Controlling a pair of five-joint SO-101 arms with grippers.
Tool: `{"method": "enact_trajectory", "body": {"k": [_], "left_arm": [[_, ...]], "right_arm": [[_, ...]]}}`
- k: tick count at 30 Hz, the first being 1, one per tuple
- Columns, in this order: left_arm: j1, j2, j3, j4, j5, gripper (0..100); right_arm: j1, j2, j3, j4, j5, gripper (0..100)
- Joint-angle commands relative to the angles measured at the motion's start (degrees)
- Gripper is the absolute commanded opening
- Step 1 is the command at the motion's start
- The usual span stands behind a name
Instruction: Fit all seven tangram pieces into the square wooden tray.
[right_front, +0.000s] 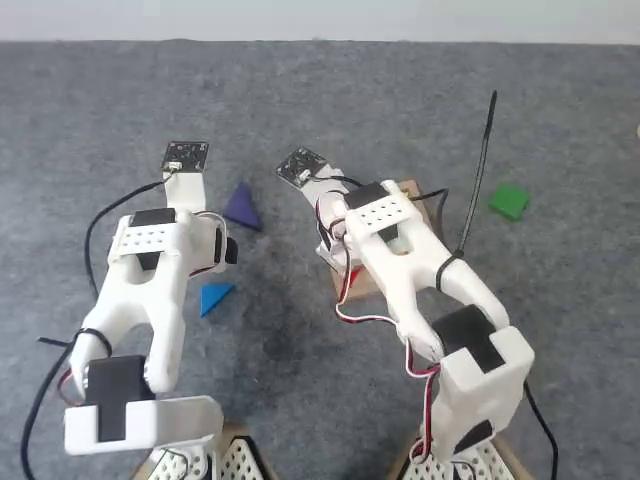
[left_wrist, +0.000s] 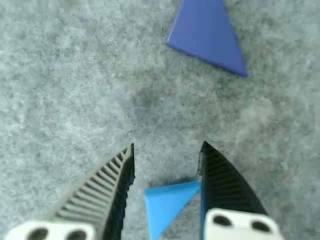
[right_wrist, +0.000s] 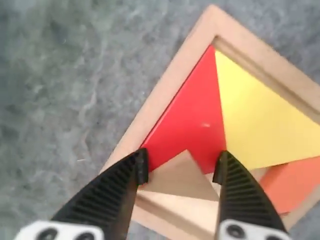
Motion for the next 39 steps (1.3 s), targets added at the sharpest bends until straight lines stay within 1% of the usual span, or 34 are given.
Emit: {"method": "enact_trajectory", "body": {"k": [1,7,12,15,20,24,28,32,39], "left_arm": [[0.53,-2.99,-0.13,-0.97,-0.44,21],[0.53,-2.99,-0.13,-0.97,-0.44,21],[0.53,-2.99,-0.13,-0.97,-0.44,21],[0.53,-2.99,-0.13,-0.97,-0.44,21],[0.53,-2.99,-0.13,-0.97,-0.44,21],[0.53,-2.99,-0.13,-0.97,-0.44,21],[0.53,-2.99,-0.13,-0.97,-0.44,21],[0.53,-2.99,-0.13,-0.97,-0.44,21],[0.62,-2.99,-0.13,-0.97,-0.44,21]], "right_arm": [[1.63,-4.97,0.88,-0.57,3.78,22.5],[1.45,-10.42,7.56,-3.65,9.05,22.3],[2.07,-14.02,14.51,-6.64,9.85,22.3],[4.35,-14.9,15.47,-6.9,9.85,22.3],[9.54,-15.25,15.38,-7.08,11.96,22.3],[10.77,-15.16,15.47,-8.4,11.69,22.3],[10.86,-18.86,15.74,-8.13,8.97,22.3],[10.07,-23.08,19.6,-7.34,9.76,22.3],[10.68,-23.08,23.65,-7.6,9.76,22.3]]}}
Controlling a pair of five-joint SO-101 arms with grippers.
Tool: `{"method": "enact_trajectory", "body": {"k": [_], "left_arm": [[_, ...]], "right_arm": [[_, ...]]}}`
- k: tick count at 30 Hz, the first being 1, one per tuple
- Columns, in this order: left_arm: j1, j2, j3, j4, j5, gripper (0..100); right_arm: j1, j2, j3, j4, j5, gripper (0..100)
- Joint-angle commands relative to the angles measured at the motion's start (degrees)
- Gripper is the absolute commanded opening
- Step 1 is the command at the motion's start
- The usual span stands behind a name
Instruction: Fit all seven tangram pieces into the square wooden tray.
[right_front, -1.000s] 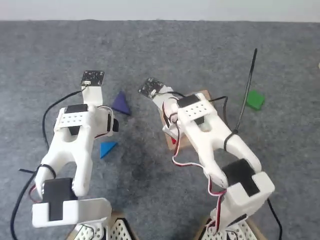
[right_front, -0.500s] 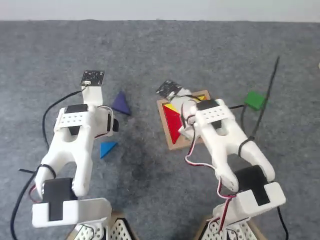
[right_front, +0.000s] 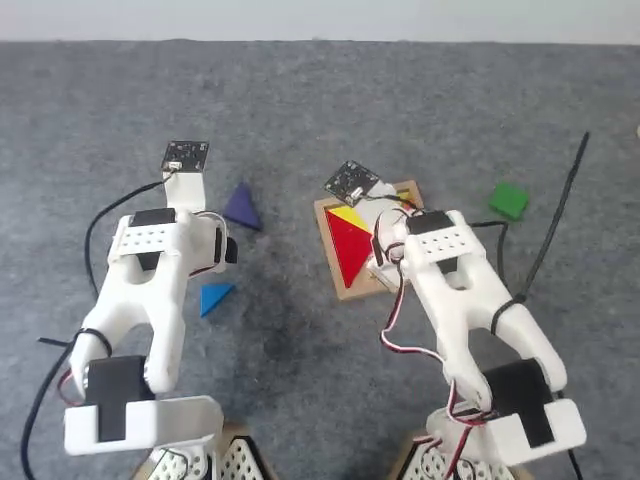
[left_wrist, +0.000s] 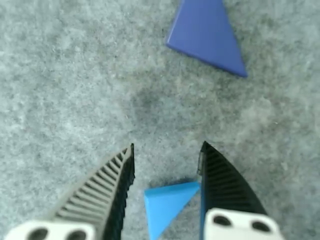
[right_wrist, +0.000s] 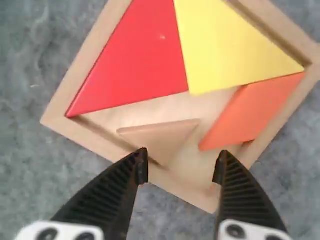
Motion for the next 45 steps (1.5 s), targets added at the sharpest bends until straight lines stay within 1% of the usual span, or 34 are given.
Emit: {"method": "enact_trajectory", "body": {"k": [1,6,11,14,20,23,24,33,40,45], "left_arm": [[0.62,-2.99,-0.13,-0.79,-0.44,21],[0.62,-2.99,-0.13,-0.7,-0.44,21],[0.62,-2.99,0.57,-0.88,-0.44,21],[0.62,-2.99,0.66,-1.58,-0.44,21],[0.62,-2.99,0.75,-2.02,-0.44,21],[0.62,-2.99,0.75,-2.02,-0.44,21],[0.62,-2.99,0.75,-2.02,-0.44,21],[0.7,-2.99,0.75,-2.02,-0.44,21],[2.73,-2.99,1.63,-2.02,-0.44,21],[2.64,-3.08,1.63,-2.02,-0.44,21]], "right_arm": [[0.75,-3.03,0.0,0.22,0.0,22.3],[0.57,2.59,-0.97,-0.66,-1.14,22.3],[0.48,11.91,-8.09,-1.19,-2.29,22.3],[0.48,14.55,-11.08,-1.19,-2.81,22.3],[-1.1,13.49,-12.13,-1.63,-5.01,22.3],[-0.75,12.53,-12.66,-1.89,-10.11,22.6],[-0.75,11.82,-12.75,-2.24,-10.64,22.6],[-0.75,3.91,-14.24,-2.59,-13.1,22.5],[-2.77,6.9,-17.41,-1.98,-13.36,22.4],[-0.4,3.65,-13.8,-1.98,-13.54,22.5]]}}
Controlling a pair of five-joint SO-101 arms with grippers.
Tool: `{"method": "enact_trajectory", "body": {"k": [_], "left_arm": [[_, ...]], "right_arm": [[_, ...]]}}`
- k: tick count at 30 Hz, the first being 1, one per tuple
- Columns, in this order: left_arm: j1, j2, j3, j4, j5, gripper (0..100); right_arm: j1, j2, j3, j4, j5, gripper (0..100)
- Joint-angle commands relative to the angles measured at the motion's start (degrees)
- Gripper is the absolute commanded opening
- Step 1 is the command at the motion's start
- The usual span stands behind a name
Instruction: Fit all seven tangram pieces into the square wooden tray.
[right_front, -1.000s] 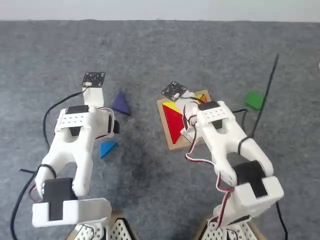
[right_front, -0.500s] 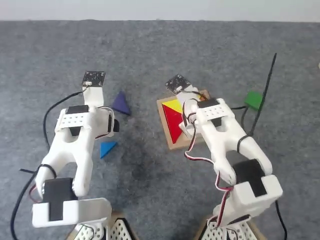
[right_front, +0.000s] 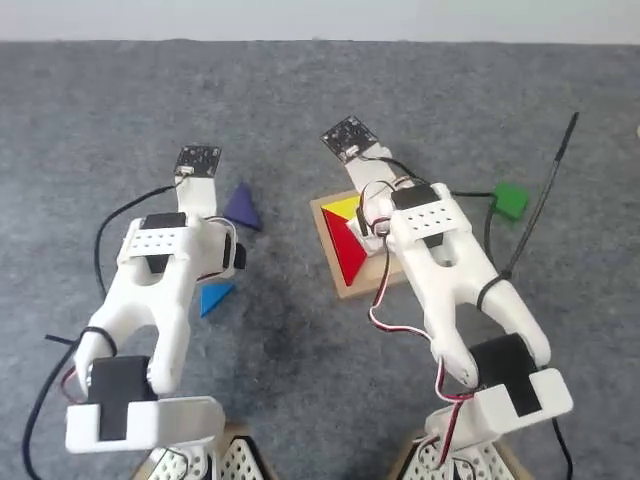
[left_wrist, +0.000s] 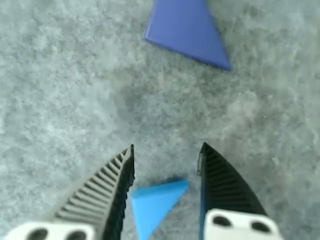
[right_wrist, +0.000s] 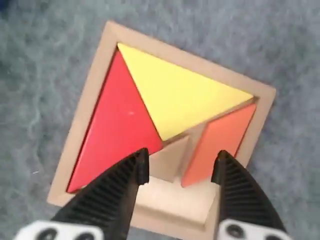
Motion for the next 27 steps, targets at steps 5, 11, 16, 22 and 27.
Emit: {"method": "enact_trajectory", "body": {"k": [5,11,16,22,27], "left_arm": [[0.62,-3.69,-0.66,-0.44,-0.62,21],[11.08,-3.52,-8.04,8.7,-6.51,21],[22.68,-2.99,-14.2,9.76,-7.12,21],[24.0,-2.99,-18.68,11.96,-3.08,21],[15.03,-2.99,-18.51,10.46,2.99,21]], "right_arm": [[5.58,-18.42,9.14,0.84,-3.34,22.4],[15.69,-35.56,25.49,0.57,-2.99,22.3],[24.57,-39.43,32.7,0.48,-2.9,20.3],[27.65,-39.43,33.32,0.4,-0.44,8.4],[17.27,-38.37,32.09,-2.07,-2.46,15.1]]}}
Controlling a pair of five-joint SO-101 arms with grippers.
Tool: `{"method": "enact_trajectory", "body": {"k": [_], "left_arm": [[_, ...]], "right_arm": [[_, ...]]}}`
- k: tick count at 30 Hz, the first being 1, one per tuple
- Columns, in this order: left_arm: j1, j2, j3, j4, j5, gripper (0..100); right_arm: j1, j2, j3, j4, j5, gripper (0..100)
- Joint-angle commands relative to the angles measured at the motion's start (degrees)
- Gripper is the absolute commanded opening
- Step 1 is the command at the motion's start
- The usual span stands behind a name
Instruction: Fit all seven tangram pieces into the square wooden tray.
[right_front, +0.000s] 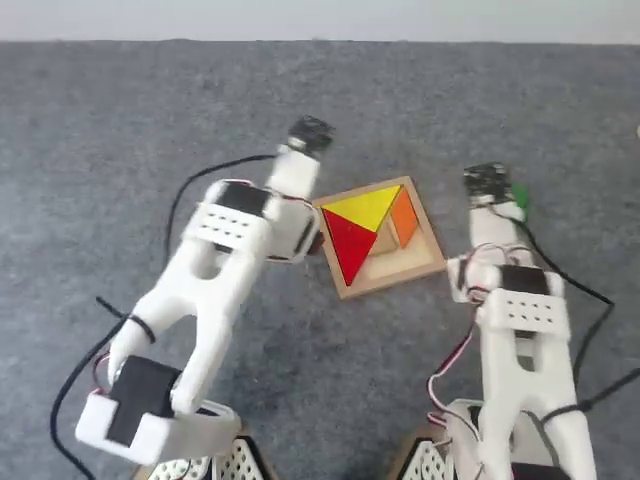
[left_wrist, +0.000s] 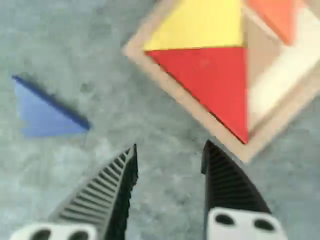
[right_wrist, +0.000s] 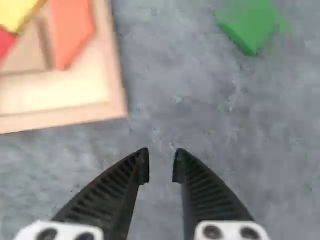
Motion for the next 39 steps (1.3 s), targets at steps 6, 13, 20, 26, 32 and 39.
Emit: {"method": "enact_trajectory", "body": {"k": [6,13,20,26,32,39], "left_arm": [[-21.71,0.18,-1.71,-6.07,7.38,21],[-24.44,12.31,-0.4,-17.05,13.63,21],[-24.44,10.99,0.04,-17.58,19.96,21],[-24.44,10.73,0.04,-17.49,19.87,21],[-24.44,10.73,0.04,-17.32,19.87,21],[-24.44,11.08,0.04,-17.58,19.78,21]], "right_arm": [[-9.01,10.51,-11.78,-1.1,-10.29,18.0],[-17.45,27.56,-27.69,-0.75,-20.84,18.0],[-24.92,39.69,-36.13,-0.84,-28.75,18.0],[-24.75,43.74,-37.54,-0.66,-32.26,18.0],[-23.08,45.23,-37.54,1.63,-32.09,18.0],[-21.32,44.7,-36.13,6.2,-27.87,18.0]]}}
